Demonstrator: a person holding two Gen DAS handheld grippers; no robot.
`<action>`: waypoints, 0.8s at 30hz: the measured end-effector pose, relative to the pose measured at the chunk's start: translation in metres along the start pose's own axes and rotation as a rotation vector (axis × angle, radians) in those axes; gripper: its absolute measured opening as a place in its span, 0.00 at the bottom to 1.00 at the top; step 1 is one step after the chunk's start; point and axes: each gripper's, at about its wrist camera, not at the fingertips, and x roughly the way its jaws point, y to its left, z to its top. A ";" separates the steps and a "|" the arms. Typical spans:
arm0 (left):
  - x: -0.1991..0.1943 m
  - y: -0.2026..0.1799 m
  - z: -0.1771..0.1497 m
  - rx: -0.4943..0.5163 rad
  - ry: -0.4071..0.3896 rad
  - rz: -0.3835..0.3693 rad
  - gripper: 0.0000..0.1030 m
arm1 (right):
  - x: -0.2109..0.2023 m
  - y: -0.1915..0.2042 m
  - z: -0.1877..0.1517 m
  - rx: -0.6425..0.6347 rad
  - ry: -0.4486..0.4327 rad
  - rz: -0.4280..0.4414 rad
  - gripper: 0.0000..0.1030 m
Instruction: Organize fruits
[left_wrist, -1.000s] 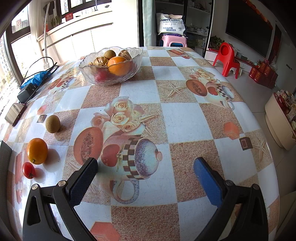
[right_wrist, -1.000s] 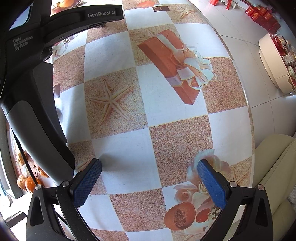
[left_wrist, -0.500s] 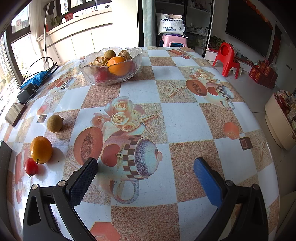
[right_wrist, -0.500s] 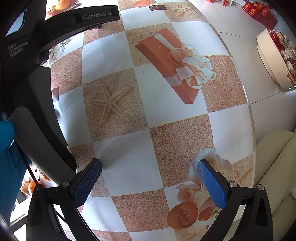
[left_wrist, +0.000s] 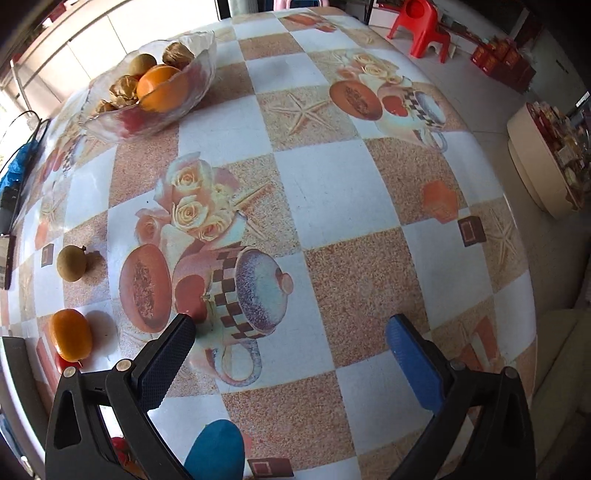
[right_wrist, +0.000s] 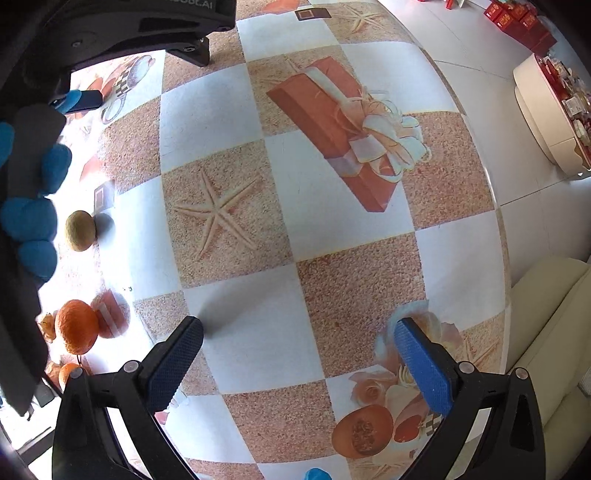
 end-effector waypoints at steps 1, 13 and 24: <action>-0.006 0.003 -0.001 -0.005 0.007 -0.031 1.00 | 0.000 0.000 0.001 0.003 0.000 0.000 1.00; -0.109 0.100 -0.115 0.085 -0.009 -0.032 1.00 | -0.005 0.001 0.009 -0.035 -0.031 -0.002 1.00; -0.104 0.147 -0.216 0.079 0.173 -0.019 1.00 | -0.022 0.051 -0.002 -0.110 0.103 0.098 1.00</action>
